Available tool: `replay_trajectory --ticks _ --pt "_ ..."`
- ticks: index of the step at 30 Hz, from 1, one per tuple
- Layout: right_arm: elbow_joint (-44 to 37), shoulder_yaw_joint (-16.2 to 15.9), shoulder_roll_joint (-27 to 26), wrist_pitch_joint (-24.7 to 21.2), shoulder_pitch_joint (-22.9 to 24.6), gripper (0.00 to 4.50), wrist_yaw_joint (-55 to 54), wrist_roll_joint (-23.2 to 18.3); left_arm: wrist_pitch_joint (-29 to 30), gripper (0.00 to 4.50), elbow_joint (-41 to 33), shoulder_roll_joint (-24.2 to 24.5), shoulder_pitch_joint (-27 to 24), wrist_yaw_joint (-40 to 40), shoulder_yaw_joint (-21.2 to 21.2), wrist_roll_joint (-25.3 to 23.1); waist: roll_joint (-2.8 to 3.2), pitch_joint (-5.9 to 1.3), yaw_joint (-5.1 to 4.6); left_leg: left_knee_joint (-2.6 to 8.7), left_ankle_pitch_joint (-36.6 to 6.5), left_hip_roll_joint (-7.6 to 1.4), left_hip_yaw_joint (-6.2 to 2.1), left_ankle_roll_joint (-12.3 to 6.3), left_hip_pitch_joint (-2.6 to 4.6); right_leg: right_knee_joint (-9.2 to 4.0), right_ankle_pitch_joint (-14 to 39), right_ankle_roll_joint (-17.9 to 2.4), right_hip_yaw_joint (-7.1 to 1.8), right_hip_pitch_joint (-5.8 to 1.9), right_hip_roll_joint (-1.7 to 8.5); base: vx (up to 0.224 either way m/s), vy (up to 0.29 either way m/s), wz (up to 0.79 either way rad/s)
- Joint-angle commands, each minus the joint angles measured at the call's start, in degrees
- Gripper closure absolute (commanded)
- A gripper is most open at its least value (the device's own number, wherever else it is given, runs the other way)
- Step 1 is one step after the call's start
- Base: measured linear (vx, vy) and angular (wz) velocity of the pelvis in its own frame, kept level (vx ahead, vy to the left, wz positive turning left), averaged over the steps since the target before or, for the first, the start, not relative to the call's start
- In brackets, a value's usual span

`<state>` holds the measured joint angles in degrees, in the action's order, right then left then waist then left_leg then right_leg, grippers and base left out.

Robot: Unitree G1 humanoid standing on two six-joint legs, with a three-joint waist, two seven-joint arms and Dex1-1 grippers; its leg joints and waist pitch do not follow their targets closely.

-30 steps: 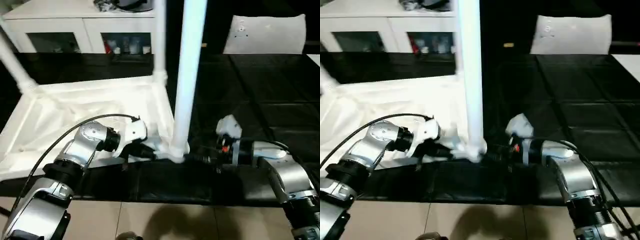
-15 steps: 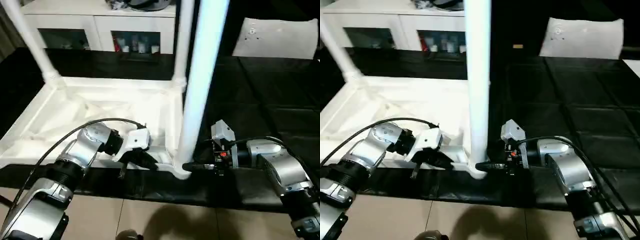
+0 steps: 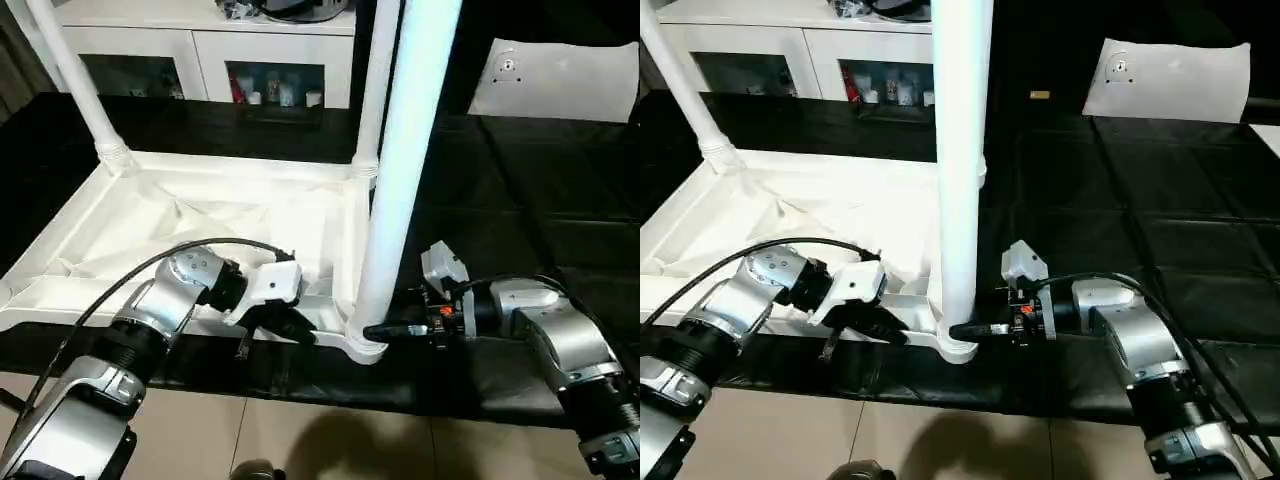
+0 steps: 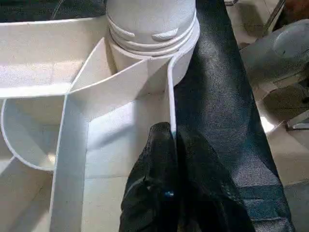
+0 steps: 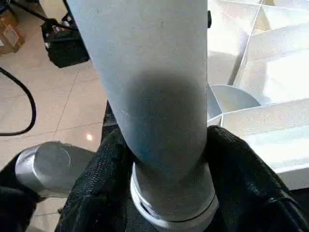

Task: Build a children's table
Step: Rotate leg to tighten

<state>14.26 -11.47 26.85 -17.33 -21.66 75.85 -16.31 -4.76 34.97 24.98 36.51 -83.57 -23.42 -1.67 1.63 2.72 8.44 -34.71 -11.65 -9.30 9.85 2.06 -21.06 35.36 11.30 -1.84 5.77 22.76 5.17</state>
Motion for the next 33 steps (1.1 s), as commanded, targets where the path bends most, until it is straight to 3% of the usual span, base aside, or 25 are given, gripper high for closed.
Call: replay_trajectory --ticks 1,3,4,5,6,7,8,9,13,14,15,16,17,18,19,21,22,23,24,26,28,29,31,33 --pt "-2.57 -0.01 -1.62 -2.17 1.26 2.52 -1.49 -2.05 1.34 4.5 0.45 -1.08 0.09 1.45 -1.32 -1.87 -0.24 -3.9 -0.42 3.98 -6.19 -4.5 -1.29 -3.92 0.47 -3.76 6.43 -12.29 -3.61 -3.23 4.75 0.0 0.0 0.0" --pt "-3.7 0.13 -2.62 -3.64 2.11 2.52 -5.31 -0.98 3.6 4.5 1.12 -2.16 0.58 4.29 -0.51 -2.02 -0.12 -3.61 -0.56 4.25 -7.88 -4.49 -1.25 -2.85 0.58 -4.23 9.6 -11.77 -3.68 -3.17 4.82 0.0 0.0 0.0" --pt "-4.42 -0.07 -4.35 -4.26 2.93 2.52 -10.91 1.54 6.57 4.5 2.12 -3.83 1.41 8.18 0.88 -1.79 -0.03 -3.59 -0.56 4.25 -8.19 -4.42 -1.31 -2.39 0.68 -4.41 10.69 -11.3 -3.62 -3.09 4.79 0.0 0.0 0.0" --pt "-4.63 0.02 -6.28 -5.27 3.19 2.53 -16.12 3.45 8.85 4.5 2.79 -5.37 2.05 11.13 2.19 -1.13 -0.11 -3.19 -0.87 4.59 -10.52 -4.3 -1.3 -1.34 0.82 -4.98 15.14 -10.28 -3.59 -2.96 4.77 0.0 0.0 0.0" --pt "-4.59 0.36 -7.74 -6.04 3.12 2.53 -19.31 4.2 10.03 4.5 3.04 -6.22 2.35 12.65 2.91 -0.68 0.34 -2.62 -1.18 4.77 -14.58 -3.98 -1.41 0.1 1.3 -6.05 23.46 -8.41 -3.4 -2.76 4.9 0.0 0.0 0.0" --pt "-4.51 1.25 -9.85 -7.64 2.82 2.54 -22.93 4.21 11.09 4.5 3.4 -7.24 2.76 14.58 3.56 -0.45 0.12 -2.32 -1.51 4.96 -16.83 -3.93 -1.58 0.9 1.58 -6.49 27.59 -7.17 -3.32 -2.77 4.98 0.0 0.0 0.0" --pt "-4.53 1.99 -11.76 -9.19 2.54 2.55 -26.04 4.15 12.2 4.5 3.78 -8.25 3.17 16.46 4.17 -0.25 0.14 -2.25 -2.01 5.09 -19.75 -3.52 -1.91 1.97 2.02 -7.35 34.11 -4.47 -2.93 -2.62 5.0 0.0 0.0 0.0" --pt "-4.31 2.62 -13.86 -10.52 2.09 2.55 -29.4 4.39 13.48 4.5 4.31 -9.36 3.68 18.62 4.89 -0.04 0.35 -2.51 -2.72 5.22 -20.49 -3.53 -2.26 2.5 2.11 -7.46 35.2 -3.2 -2.87 -2.73 5.1 0.0 0.0 0.0" --pt "-1.38 3.71 -20.76 -12.58 -0.25 2.55 -40.97 7.24 17.39 4.5 6.48 -13.74 5.84 27.84 7.78 0.24 0.61 -2.94 -4.49 5.73 -20.08 -3.76 -2.66 2.81 1.29 -6.96 28.37 -4.11 -2.75 -3.16 4.79 0.0 0.0 0.0" --pt "0.82 4.8 -25.07 -13.23 -1.84 2.55 -48.55 8.78 19.32 4.5 7.41 -16.24 7.0 33.59 9.84 0.32 1.52 -3.03 -5.06 5.87 -19.58 -3.95 -2.72 2.86 1.05 -6.6 24.22 -5.46 -2.96 -3.19 4.71 0.0 0.0 0.0" --pt "1.83 5.47 -26.75 -13.39 -2.56 2.55 -51.37 9.07 19.96 4.5 7.71 -17.21 7.47 35.78 10.65 0.46 1.32 -3.16 -5.9 5.84 -19.85 -3.81 -2.74 3.53 0.96 -6.26 20.85 -7.13 -2.94 -3.1 4.55 0.0 0.0 0.0" --pt "2.68 6.23 -28.17 -13.53 -3.17 2.55 -53.94 9.24 20.36 4.5 7.86 -17.93 7.83 37.49 11.3 0.6 1.1 -3.15 -6.15 5.81 -19.86 -3.62 -2.67 3.42 0.89 -6.24 20.19 -7.53 -2.94 -3.22 4.47 0.0 0.0 0.0" --pt "3.08 6.71 -29.19 -13.14 -3.51 2.55 -55.36 9.23 20.67 4.5 7.97 -18.5 8.13 38.79 11.8 0.67 1.14 -3.22 -6.38 5.6 -19.58 -3.39 -2.39 2.87 1.24 -6.37 19.0 -8.34 -3.18 -2.99 4.51 0.0 0.0 0.0" --pt "3.36 6.59 -30.66 -11.33 -3.95 2.55 -56.75 9.64 21.22 4.5 8.15 -19.51 8.74 40.95 12.58 0.72 1.29 -3.3 -6.57 5.38 -17.99 -3.25 -2.14 1.85 1.09 -6.31 17.28 -9.16 -3.48 -3.07 4.62 0.0 0.0 0.0" --pt "3.0 5.99 -30.7 -10.46 -3.79 2.55 -56.39 9.97 21.07 4.5 8.01 -19.59 8.76 40.85 12.53 0.7 1.45 -3.31 -6.49 5.31 -17.24 -3.22 -2.12 1.36 1.08 -6.37 16.88 -9.31 -3.49 -3.14 4.67 0.0 0.0 0.0" --pt "2.2 5.25 -30.79 -9.3 -3.4 1.86 -56.35 10.97 21.25 4.5 7.58 -19.72 8.69 40.33 12.57 0.62 1.25 -3.64 -6.31 5.0 -12.79 -3.23 -1.87 -0.9 0.65 -5.93 12.51 -10.14 -3.56 -3.58 4.57 0.0 0.0 0.0" --pt "1.22 4.53 -30.63 -8.09 -2.79 1.86 -55.79 11.64 21.55 4.5 6.93 -19.6 8.44 39.04 12.35 0.68 1.6 -3.71 -6.24 4.88 -11.65 -3.23 -1.83 -1.28 0.6 -5.74 11.0 -10.51 -3.58 -3.59 4.59 0.0 0.0 0.0" --pt "0.69 4.52 -30.52 -7.52 -2.41 1.79 -55.35 11.54 21.58 4.5 6.69 -19.3 8.25 38.36 12.15 0.62 1.36 -3.84 -6.2 4.69 -9.11 -3.2 -1.7 -2.32 0.42 -5.42 7.52 -11.24 -3.56 -3.73 4.53 0.0 0.0 0.0" --pt "0.34 4.95 -30.58 -7.15 -2.15 1.79 -55.69 11.65 21.64 4.5 6.42 -19.04 8.01 38.12 12.07 0.36 1.39 -3.9 -6.15 4.61 -8.0 -3.21 -1.68 -2.84 0.34 -5.23 6.12 -11.65 -3.52 -3.81 4.53 0.0 0.0 0.0" --pt "-0.53 5.87 -29.69 -5.73 -1.52 1.38 -55.39 11.65 21.48 4.5 5.59 -17.91 7.2 37.12 11.65 -0.31 1.5 -3.99 -5.96 4.38 -5.47 -3.26 -1.56 -4.46 0.19 -5.07 4.3 -12.42 -3.41 -3.94 4.64 0.0 0.0 0.0" --pt "-1.56 6.25 -27.74 -3.87 -0.5 1.35 -53.71 11.25 20.61 4.5 4.78 -16.43 6.13 35.68 11.0 -0.91 1.32 -4.24 -5.91 4.22 -3.9 -3.42 -1.55 -5.31 0.08 -4.69 2.92 -12.82 -3.39 -3.94 4.56 0.0 0.0 0.0" --pt "-1.75 6.33 -27.37 -3.44 -0.28 1.26 -53.38 11.15 20.4 4.5 4.62 -16.16 5.92 35.38 10.87 -1.04 1.5 -4.36 -5.78 3.96 -2.55 -3.45 -1.55 -6.1 -0.06 -4.34 0.35 -13.13 -3.47 -3.88 4.56 0.0 0.0 0.0" --pt "-2.69 6.21 -25.02 -0.96 0.7 0.99 -49.87 10.73 19.19 4.5 4.06 -14.79 4.9 32.46 10.18 -0.89 1.59 -4.17 -5.96 4.07 -3.12 -3.46 -1.63 -6.96 -0.24 -4.27 -0.41 -13.57 -3.24 -3.79 4.43 0.0 0.0 0.0" --pt "-3.31 6.63 -21.5 0.67 1.48 0.93 -44.46 9.57 17.15 4.5 3.67 -12.61 3.8 28.43 8.9 -1.17 0.91 -3.97 -5.97 4.08 -5.87 -3.41 -1.47 -7.2 -0.25 -4.84 3.22 -13.09 -3.24 -4.01 4.54 0.0 0.0 0.0"
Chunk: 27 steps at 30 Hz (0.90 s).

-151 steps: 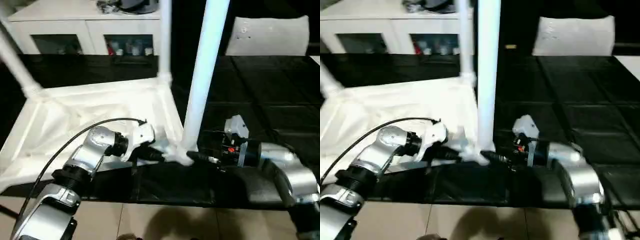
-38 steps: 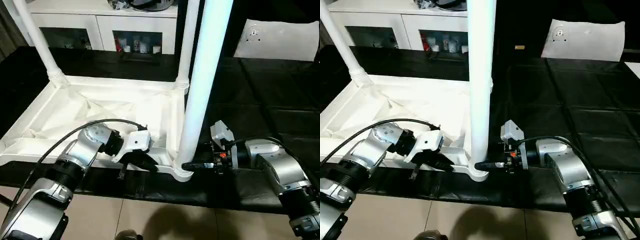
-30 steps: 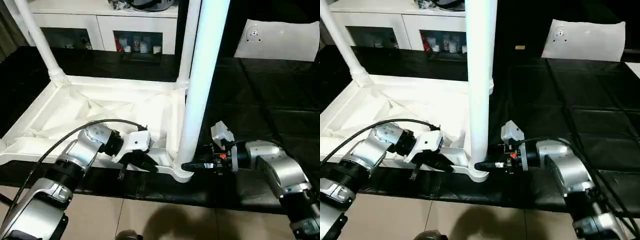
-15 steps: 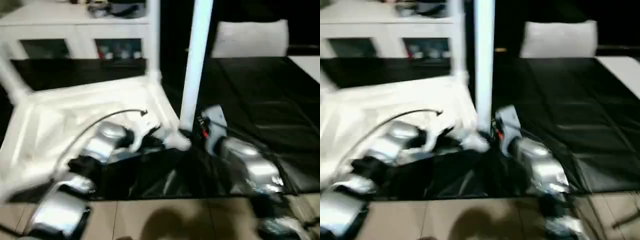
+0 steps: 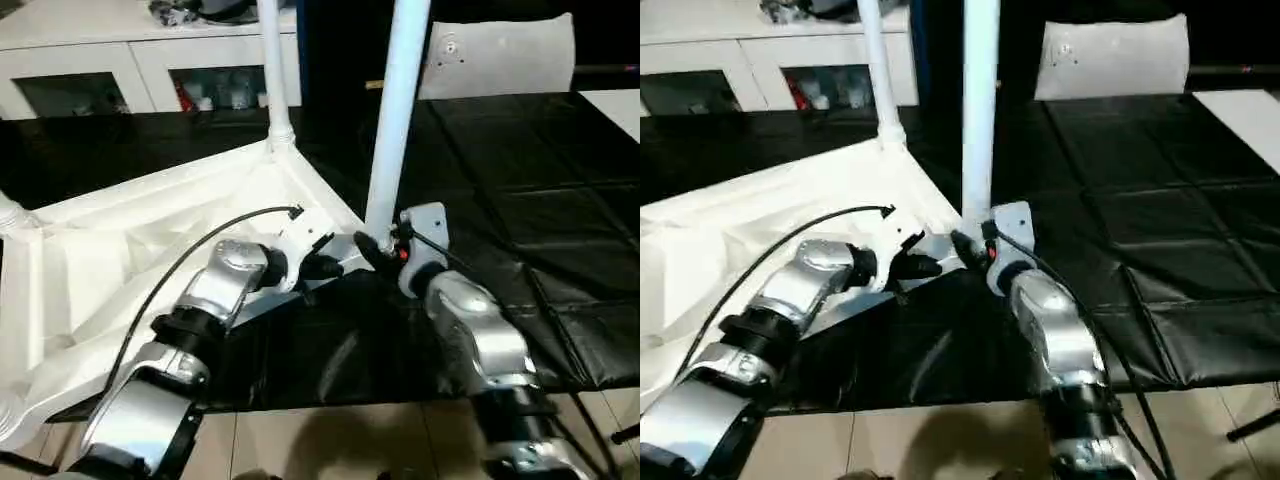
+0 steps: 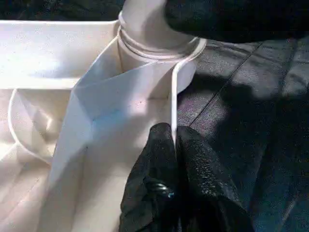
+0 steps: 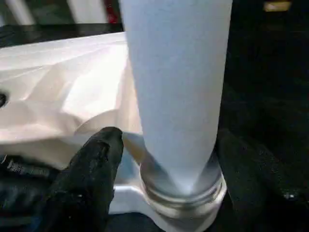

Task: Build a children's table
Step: Rotate leg to tighten

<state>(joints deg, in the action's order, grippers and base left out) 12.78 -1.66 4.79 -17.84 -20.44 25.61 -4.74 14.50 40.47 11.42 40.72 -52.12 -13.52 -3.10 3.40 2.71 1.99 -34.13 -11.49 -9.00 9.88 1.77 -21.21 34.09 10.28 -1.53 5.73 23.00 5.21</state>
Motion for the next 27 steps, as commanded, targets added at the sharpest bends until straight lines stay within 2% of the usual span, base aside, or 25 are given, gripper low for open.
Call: replay_trajectory --ticks 1,3,7,8,11,13,14,15,17,20,21,24,25,26,27 --pt "-1.84 -2.99 1.84 1.75 0.42 0.86 7.64 -2.33 -3.13 4.5 -1.91 1.77 -0.74 -4.45 -1.5 0.03 -0.71 -3.97 0.51 3.48 -6.14 -3.71 -1.47 -6.95 -0.12 -3.46 4.7 -13.32 -3.28 -4.27 4.57 0.0 0.0 0.0" --pt "-1.86 -2.99 4.6 2.74 0.62 0.57 11.89 -2.93 -4.41 4.5 -1.99 3.42 -1.31 -6.97 -2.49 -0.46 -0.54 -3.9 0.47 3.54 -6.56 -3.89 -1.51 -6.97 -0.02 -3.56 5.76 -13.16 -3.26 -4.1 4.45 0.0 0.0 0.0" --pt "-1.33 -3.28 10.34 4.03 0.35 0.38 21.06 -4.25 -8.0 4.5 -2.68 7.01 -2.6 -13.92 -4.55 -0.55 -0.47 -3.76 0.7 3.63 -7.76 -4.06 -1.39 -6.25 0.21 -3.68 7.57 -13.21 -3.3 -3.91 4.38 0.0 0.0 0.0" --pt "-0.91 -3.4 11.44 4.45 0.07 0.15 22.71 -4.48 -8.68 4.5 -2.84 7.77 -2.84 -15.51 -5.0 -0.55 -0.2 -3.75 0.84 3.66 -8.04 -4.13 -1.42 -5.95 0.26 -3.66 7.8 -13.24 -3.32 -3.85 4.34 0.0 0.0 0.0" --pt "0.21 -4.05 13.94 4.79 -0.72 0.02 27.07 -5.42 -11.76 4.5 -3.07 9.53 -3.43 -19.83 -6.3 -0.46 -0.18 -3.81 1.46 3.71 -8.4 -4.32 -1.36 -5.37 0.39 -3.51 7.02 -13.57 -3.35 -3.74 4.32 0.0 0.0 0.0" --pt "0.87 -4.98 15.56 4.9 -1.26 0.02 30.7 -5.94 -13.61 4.5 -2.96 10.67 -3.66 -22.35 -7.39 -0.7 -0.24 -3.85 1.9 3.65 -8.35 -4.37 -1.32 -5.25 0.44 -3.36 6.7 -13.82 -3.31 -3.71 4.32 0.0 0.0 0.0" --pt "0.99 -5.52 16.2 4.76 -1.44 0.02 32.32 -6.13 -14.71 4.5 -2.95 11.13 -3.77 -23.59 -7.87 -0.75 -0.51 -3.84 2.0 3.69 -8.51 -4.44 -1.25 -5.2 0.5 -3.34 6.64 -13.97 -3.33 -3.61 4.3 0.0 0.0 0.0" --pt "1.13 -5.88 16.65 4.7 -1.58 0.02 33.49 -6.3 -15.56 4.5 -2.93 11.43 -3.84 -24.48 -8.18 -0.76 -0.38 -3.8 2.29 3.68 -8.66 -4.43 -1.26 -5.25 0.44 -3.31 6.97 -13.9 -3.34 -3.66 4.37 0.0 0.0 0.0" --pt "1.08 -6.85 17.71 3.94 -1.95 0.02 37.3 -7.36 -16.8 4.5 -3.4 12.02 -4.14 -27.27 -8.76 -0.25 -0.73 -3.83 2.63 3.62 -8.49 -4.46 -1.16 -5.3 0.42 -3.31 7.64 -13.67 -3.38 -3.65 4.48 0.0 0.0 0.0" --pt "1.55 -8.39 19.06 3.55 -2.49 0.02 42.72 -8.58 -17.84 4.5 -4.22 12.58 -4.34 -30.88 -9.35 0.66 -0.63 -3.86 3.41 3.6 -8.01 -4.65 -1.12 -5.26 0.56 -3.22 8.43 -13.6 -3.44 -3.4 4.56 0.0 0.0 0.0" --pt "1.7 -8.72 19.32 3.38 -2.63 0.29 44.0 -8.93 -18.42 4.5 -4.23 12.74 -4.31 -31.66 -9.61 0.7 -0.8 -3.84 3.6 3.58 -8.13 -4.62 -1.12 -5.19 0.57 -3.23 8.96 -13.5 -3.44 -3.36 4.55 0.0 0.0 0.0" --pt "2.37 -9.54 19.82 2.81 -3.18 0.36 46.7 -9.68 -19.37 4.5 -4.32 12.97 -4.1 -33.08 -10.09 0.9 -0.78 -3.77 4.09 3.7 -8.99 -4.71 -1.13 -4.49 0.64 -3.35 10.5 -13.09 -3.48 -3.25 4.58 0.0 0.0 0.0" --pt "2.54 -9.69 19.91 2.72 -3.31 0.48 47.11 -9.76 -19.53 4.5 -4.3 12.98 -4.05 -33.28 -10.12 0.9 -0.76 -3.79 4.21 3.71 -9.09 -4.73 -1.14 -4.32 0.71 -3.37 10.7 -13.05 -3.49 -3.23 4.62 0.0 0.0 0.0" --pt "2.79 -10.01 20.05 2.39 -3.57 0.64 47.92 -9.91 -19.87 4.5 -4.3 13.02 -4.01 -33.58 -10.12 0.88 -1.09 -3.75 4.31 3.73 -9.28 -4.69 -1.07 -4.01 0.73 -3.5 11.24 -12.86 -3.5 -3.17 4.61 0.0 0.0 0.0" --pt "2.82 -10.05 20.07 2.34 -3.61 0.77 48.02 -9.93 -19.92 4.5 -4.29 13.02 -4.01 -33.61 -10.11 0.87 -1.04 -3.75 4.41 3.72 -9.12 -4.66 -1.11 -3.88 0.68 -3.42 11.48 -12.73 -3.5 -3.22 4.65 0.0 0.0 0.0"
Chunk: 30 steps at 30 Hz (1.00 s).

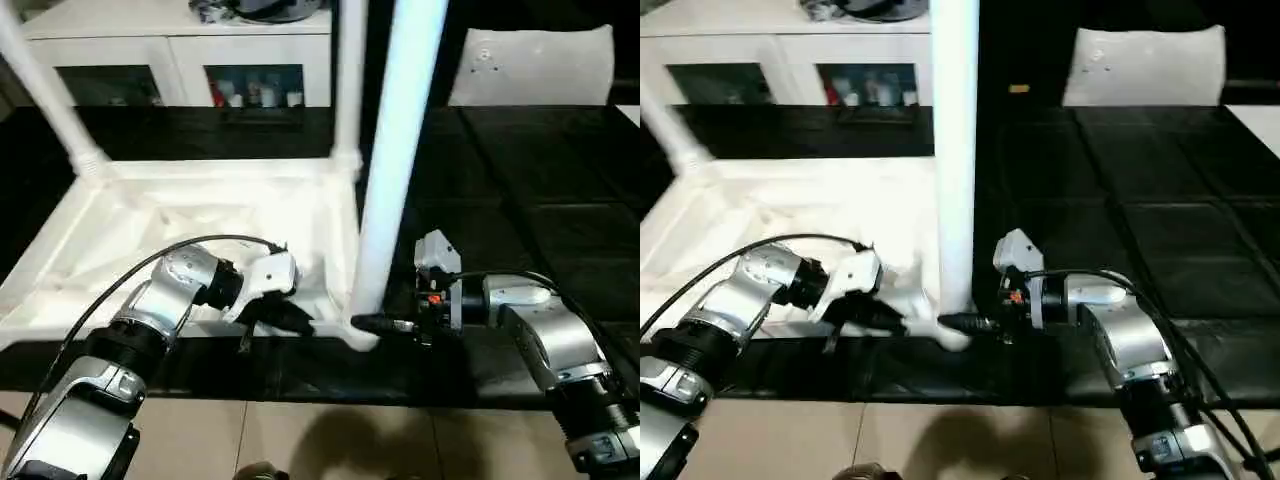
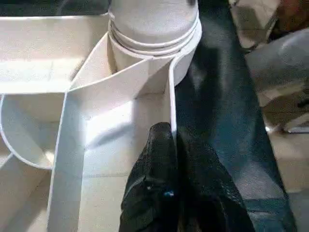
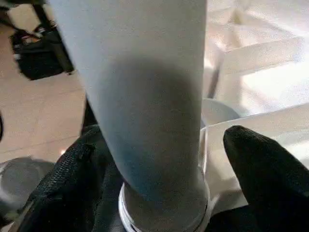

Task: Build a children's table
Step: Rotate leg to tighten

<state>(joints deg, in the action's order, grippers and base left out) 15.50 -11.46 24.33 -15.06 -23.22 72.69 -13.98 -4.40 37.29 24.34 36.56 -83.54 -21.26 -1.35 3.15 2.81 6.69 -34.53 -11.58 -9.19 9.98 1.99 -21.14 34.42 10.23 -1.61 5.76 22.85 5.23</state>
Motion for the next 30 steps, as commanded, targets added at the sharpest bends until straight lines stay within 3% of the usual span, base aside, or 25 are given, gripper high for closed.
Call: replay_trajectory --ticks 1,8,16,23,25,27,29,30 --pt "0.28 -0.54 0.67 -0.61 -1.04 0.81 1.53 -0.73 -1.14 4.5 -1.08 0.09 0.21 -2.4 -2.35 -0.84 -0.71 -3.87 -0.19 4.09 -8.83 -4.48 -1.18 -3.95 0.61 -3.81 11.95 -12.44 -3.55 -3.03 4.72 0.0 0.0 0.0" --pt "0.86 -1.95 1.84 -2.32 -1.83 1.54 5.09 -1.05 -2.03 4.5 -0.07 -0.03 0.77 -2.63 -2.36 -1.05 -0.93 -3.97 -0.13 3.96 -7.38 -4.37 -1.22 -4.4 0.41 -3.67 11.46 -12.1 -3.44 -3.13 4.63 0.0 0.0 0.0" --pt "1.85 -1.83 1.82 -2.6 -2.29 2.06 6.19 -1.23 -2.12 4.5 0.38 -0.11 0.65 -2.3 -2.16 -1.23 -1.05 -4.06 -0.01 3.94 -6.96 -4.46 -1.24 -4.39 0.46 -3.53 10.79 -12.3 -3.43 -3.11 4.64 0.0 0.0 0.0" --pt "-3.18 -0.61 -0.53 -6.19 1.23 2.45 2.84 -4.19 0.96 4.5 0.13 -1.13 0.14 1.55 -0.96 -1.15 -1.31 -3.98 0.27 4.02 -6.9 -4.51 -1.18 -4.22 0.5 -3.63 12.0 -11.67 -3.52 -3.03 4.64 0.0 0.0 0.0" --pt "-3.74 -0.16 -1.47 -5.96 1.84 2.46 1.11 -4.19 1.91 4.5 0.18 -1.52 0.21 2.48 -0.66 -1.09 -1.27 -3.95 0.41 4.09 -7.35 -4.56 -1.22 -3.89 0.58 -3.77 12.96 -11.3 -3.52 -2.97 4.75 0.0 0.0 0.0" --pt "-4.11 1.42 -5.71 -5.85 3.22 2.46 -7.09 -3.03 6.18 4.5 0.41 -3.62 0.75 7.06 0.81 -0.81 -1.0 -3.59 0.3 4.32 -9.67 -4.43 -1.19 -2.66 0.66 -4.41 17.2 -10.22 -3.6 -2.75 4.86 0.0 0.0 0.0" --pt "-3.84 1.73 -7.19 -5.82 3.36 2.46 -10.48 -1.96 7.79 4.5 0.33 -4.48 0.9 8.56 1.35 -0.56 -1.35 -3.38 -0.33 4.64 -12.01 -4.14 -1.45 -1.02 0.76 -4.93 22.17 -8.75 -3.39 -2.83 4.85 0.0 0.0 0.0" --pt "-3.29 2.03 -9.81 -5.62 3.28 2.47 -17.03 0.52 10.27 4.5 -0.01 -5.94 1.2 11.18 1.87 -0.59 -1.34 -3.26 -0.74 4.68 -12.93 -4.05 -1.42 -0.5 0.9 -5.24 24.72 -7.74 -3.44 -2.65 4.8 0.0 0.0 0.0"
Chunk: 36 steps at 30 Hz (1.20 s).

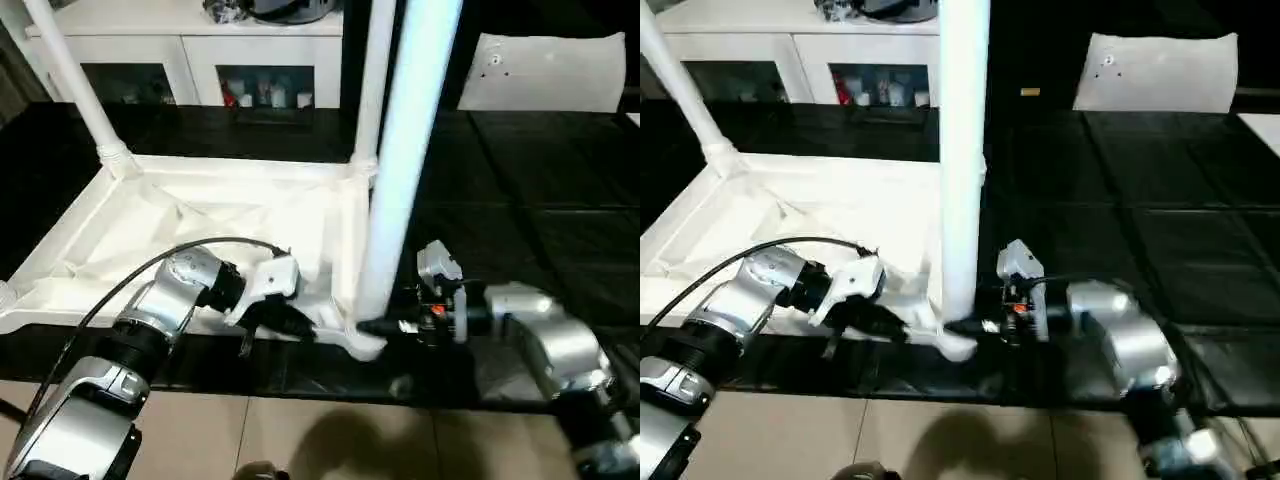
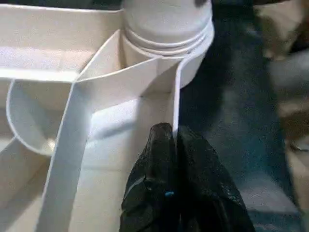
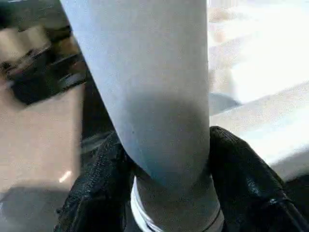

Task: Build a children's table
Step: Rotate leg to tighten

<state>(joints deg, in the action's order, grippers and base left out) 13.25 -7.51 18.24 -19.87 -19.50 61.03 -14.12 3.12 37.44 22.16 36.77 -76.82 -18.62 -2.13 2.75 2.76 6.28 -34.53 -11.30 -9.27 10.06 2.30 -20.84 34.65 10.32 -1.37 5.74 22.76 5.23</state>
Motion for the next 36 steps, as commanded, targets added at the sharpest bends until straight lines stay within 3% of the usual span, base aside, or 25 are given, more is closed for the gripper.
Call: replay_trajectory --ticks 1,3,5,7,9,13,16,20,27,32,33,35,36 --pt "-0.9 -1.71 -4.48 -1.14 -0.58 2.48 -7.05 1.1 3.47 4.5 -0.26 -4.17 1.08 5.1 -0.66 0.21 -0.78 -3.03 -0.51 4.74 -13.95 -3.95 -1.54 -0.45 0.68 -5.64 26.07 -7.66 -3.42 -2.31 4.75 0.0 0.0 0.0" --pt "0.11 -0.34 -10.38 -3.59 -2.09 2.51 -18.16 3.25 8.69 4.5 -0.4 -7.74 2.07 11.45 0.74 0.21 -0.59 -2.71 -1.7 5.09 -17.01 -3.69 -2.05 1.02 0.63 -6.19 31.0 -5.67 -3.01 -2.41 4.69 0.0 0.0 0.0" --pt "0.79 0.21 -13.29 -4.55 -3.09 2.51 -22.41 3.6 10.86 4.5 -0.01 -9.73 2.77 15.23 1.75 0.3 -0.71 -2.8 -2.65 5.09 -18.85 -3.51 -2.31 1.57 0.79 -6.54 32.66 -4.62 -2.76 -2.44 4.7 0.0 0.0 0.0" --pt "2.03 1.23 -15.92 -5.32 -4.23 2.51 -27.2 4.35 12.29 4.5 0.59 -11.35 3.52 19.26 3.04 0.25 -0.66 -2.95 -3.35 5.22 -17.96 -3.56 -2.35 0.8 0.53 -6.52 29.86 -5.14 -2.92 -2.64 4.69 0.0 0.0 0.0" --pt "3.68 2.14 -19.08 -6.39 -5.75 2.51 -33.4 5.78 14.05 4.5 1.19 -13.47 4.47 24.7 4.79 0.21 -0.64 -3.21 -4.36 5.12 -16.02 -3.54 -2.09 0.48 0.33 -5.92 23.42 -7.66 -3.17 -2.59 4.4 0.0 0.0 0.0" --pt "4.38 1.12 -21.65 -4.02 -6.07 2.51 -36.21 7.37 15.95 4.5 -0.66 -15.99 4.31 28.75 6.08 -0.01 -0.65 -3.46 -4.11 4.66 -12.45 -3.34 -1.63 -1.73 0.24 -5.73 19.06 -9.18 -3.4 -2.79 4.48 0.0 0.0 0.0" --pt "3.07 1.07 -22.22 -2.55 -4.82 1.82 -36.34 7.86 16.67 4.5 -2.55 -16.19 3.47 28.45 5.74 -0.5 -0.68 -3.85 -3.86 4.33 -7.43 -3.38 -1.47 -3.54 -0.29 -4.87 11.56 -10.66 -3.4 -3.12 4.38 0.0 0.0 0.0" --pt "0.81 1.66 -19.68 -0.88 -2.88 1.53 -33.72 7.2 14.65 4.5 -3.41 -14.12 2.27 26.75 5.14 -0.73 -0.36 -3.79 -3.92 4.38 -7.76 -3.66 -1.51 -4.48 -0.12 -4.69 9.81 -11.88 -3.3 -3.16 4.28 0.0 0.0 0.0" --pt "-1.57 1.67 -11.75 3.31 -0.39 0.8 -23.88 6.41 9.53 4.5 -4.12 -9.33 0.36 19.19 3.66 -1.02 -0.51 -3.82 -3.89 4.26 -7.75 -3.72 -1.46 -5.61 -0.3 -4.31 6.99 -12.94 -3.38 -3.51 4.34 0.0 0.0 0.0" --pt "-1.56 0.89 -5.0 5.14 -0.11 0.45 -12.93 4.97 3.08 4.5 -4.06 -4.46 -0.87 8.9 1.31 -0.3 -0.58 -3.64 -3.74 4.33 -10.13 -3.73 -1.47 -5.29 -0.27 -4.67 11.13 -12.27 -3.35 -3.6 4.38 0.0 0.0 0.0" --pt "-1.2 0.73 -4.03 5.43 -0.39 0.45 -11.28 4.77 1.78 4.5 -3.75 -3.62 -0.9 7.44 0.8 -0.49 -0.25 -3.59 -3.6 4.38 -10.79 -3.9 -1.45 -5.07 0.02 -4.78 11.69 -12.3 -3.39 -3.24 4.35 0.0 0.0 0.0" --pt "-0.4 0.21 -1.79 5.92 -1.01 0.45 -6.79 3.91 -0.51 4.5 -3.18 -2.06 -0.94 3.67 -0.16 -0.53 -0.72 -3.58 -3.41 4.38 -10.96 -3.92 -1.36 -5.04 -0.02 -4.79 11.87 -12.26 -3.37 -3.33 4.23 0.0 0.0 0.0" --pt "-0.25 0.07 -1.32 6.02 -1.13 0.45 -5.77 3.71 -0.76 4.5 -3.11 -1.8 -0.93 2.94 -0.29 -0.48 -0.63 -3.58 -3.27 4.36 -10.96 -3.99 -1.3 -4.98 0.05 -4.64 11.92 -12.4 -3.44 -3.2 4.31 0.0 0.0 0.0"
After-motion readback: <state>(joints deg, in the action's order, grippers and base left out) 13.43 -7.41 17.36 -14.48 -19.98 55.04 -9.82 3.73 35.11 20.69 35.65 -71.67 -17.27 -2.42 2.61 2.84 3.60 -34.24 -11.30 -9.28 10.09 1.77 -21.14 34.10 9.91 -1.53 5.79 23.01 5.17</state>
